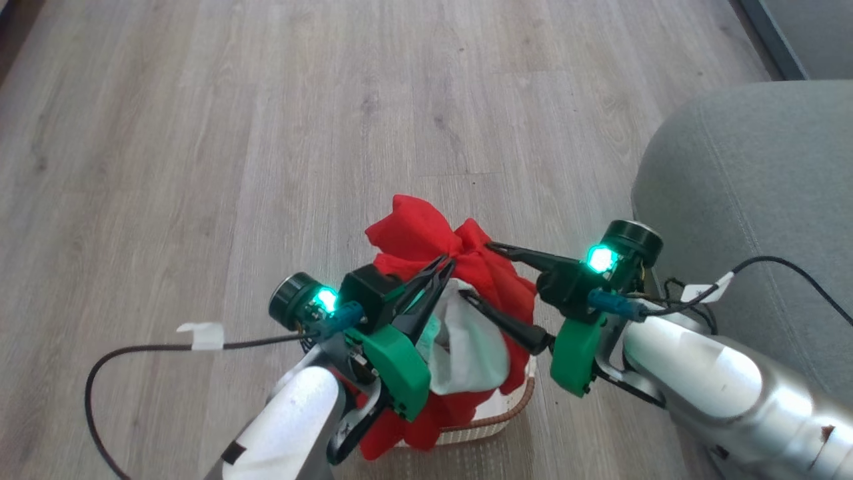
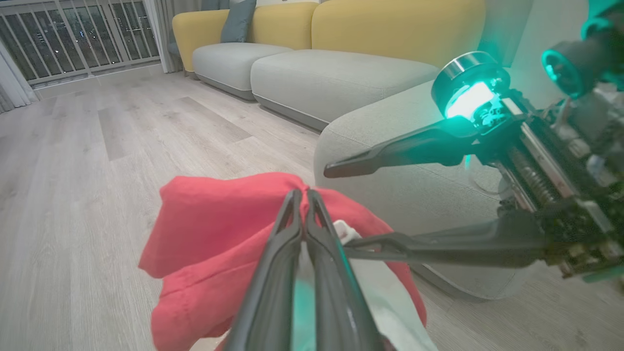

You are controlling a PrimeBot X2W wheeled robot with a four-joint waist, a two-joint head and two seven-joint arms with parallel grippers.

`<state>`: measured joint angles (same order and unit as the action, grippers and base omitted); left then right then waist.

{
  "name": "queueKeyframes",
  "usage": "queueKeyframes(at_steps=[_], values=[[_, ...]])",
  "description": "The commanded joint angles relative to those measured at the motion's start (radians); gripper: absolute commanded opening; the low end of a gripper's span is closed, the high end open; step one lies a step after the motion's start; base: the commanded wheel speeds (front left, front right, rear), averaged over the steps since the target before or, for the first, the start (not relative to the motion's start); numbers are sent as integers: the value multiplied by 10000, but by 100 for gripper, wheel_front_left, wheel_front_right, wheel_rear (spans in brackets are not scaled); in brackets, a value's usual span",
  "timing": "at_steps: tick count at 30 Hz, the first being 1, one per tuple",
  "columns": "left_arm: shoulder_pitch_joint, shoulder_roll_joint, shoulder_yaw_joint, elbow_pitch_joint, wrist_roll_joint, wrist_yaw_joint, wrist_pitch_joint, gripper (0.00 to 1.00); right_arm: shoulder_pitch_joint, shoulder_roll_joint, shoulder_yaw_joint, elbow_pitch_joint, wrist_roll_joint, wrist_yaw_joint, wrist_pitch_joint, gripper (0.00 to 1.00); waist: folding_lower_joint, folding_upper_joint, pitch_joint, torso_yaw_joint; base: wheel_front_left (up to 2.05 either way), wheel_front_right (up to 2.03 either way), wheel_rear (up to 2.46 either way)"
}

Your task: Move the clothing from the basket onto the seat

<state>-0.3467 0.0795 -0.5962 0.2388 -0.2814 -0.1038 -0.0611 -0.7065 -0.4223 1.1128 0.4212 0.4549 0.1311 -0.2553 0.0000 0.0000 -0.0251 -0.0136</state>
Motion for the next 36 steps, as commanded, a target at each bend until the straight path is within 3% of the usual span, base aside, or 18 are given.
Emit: queueKeyframes(at_steps=[1, 5, 13, 18, 20, 29, 30, 33, 34, 36], values=[[-592, 78, 260, -484, -26, -57, 29, 0, -166, -153, -174, -90, -99, -4, -65, 100, 0, 0, 12, -32, 0, 0, 0], [-573, 111, 59, -595, -119, -102, 100, 0, -190, -90, -247, 27, -344, -4, -65, 100, 0, 0, 67, -79, 0, 0, 0], [-817, 293, -828, -823, -593, -238, 134, 0, -691, -68, 782, -194, -228, -4, -65, 100, 0, 0, 154, -36, 0, 0, 0], [-1056, 497, -1237, -837, -985, -259, 23, 0, -868, -115, 881, -214, 11, -4, -65, 100, 0, 0, 188, -8, 0, 0, 0], [-1106, 544, -1308, -821, -1147, -262, -22, 0, -819, -100, 892, -147, 165, -4, -65, 2, 0, 0, 187, -6, 0, 0, 0], [-1215, 771, -1349, -701, -1441, -241, -205, 0, -672, -253, 876, -39, 768, -4, -65, 0, 0, 0, 180, -103, 0, 0, 0], [-1215, 777, -1326, -689, -1448, -218, -246, 6, -663, -270, 849, -53, 803, -4, -65, 0, 0, 0, 175, -125, 0, 0, 0], [-1197, 785, -1269, -623, -1437, -113, -388, 61, -594, -326, 692, -84, 914, -4, -65, 0, 0, 0, 145, -190, 0, 0, 0], [-1179, 768, -1233, -587, -1445, -57, -463, 100, -553, -359, 600, -71, 949, -4, -65, 0, 0, 0, 138, -205, 0, 0, 0], [-1168, 760, -1211, -540, -1445, -19, -529, 100, -514, -404, 537, -40, 962, -4, -65, 0, 0, 0, 132, -229, 0, 0, 0]])
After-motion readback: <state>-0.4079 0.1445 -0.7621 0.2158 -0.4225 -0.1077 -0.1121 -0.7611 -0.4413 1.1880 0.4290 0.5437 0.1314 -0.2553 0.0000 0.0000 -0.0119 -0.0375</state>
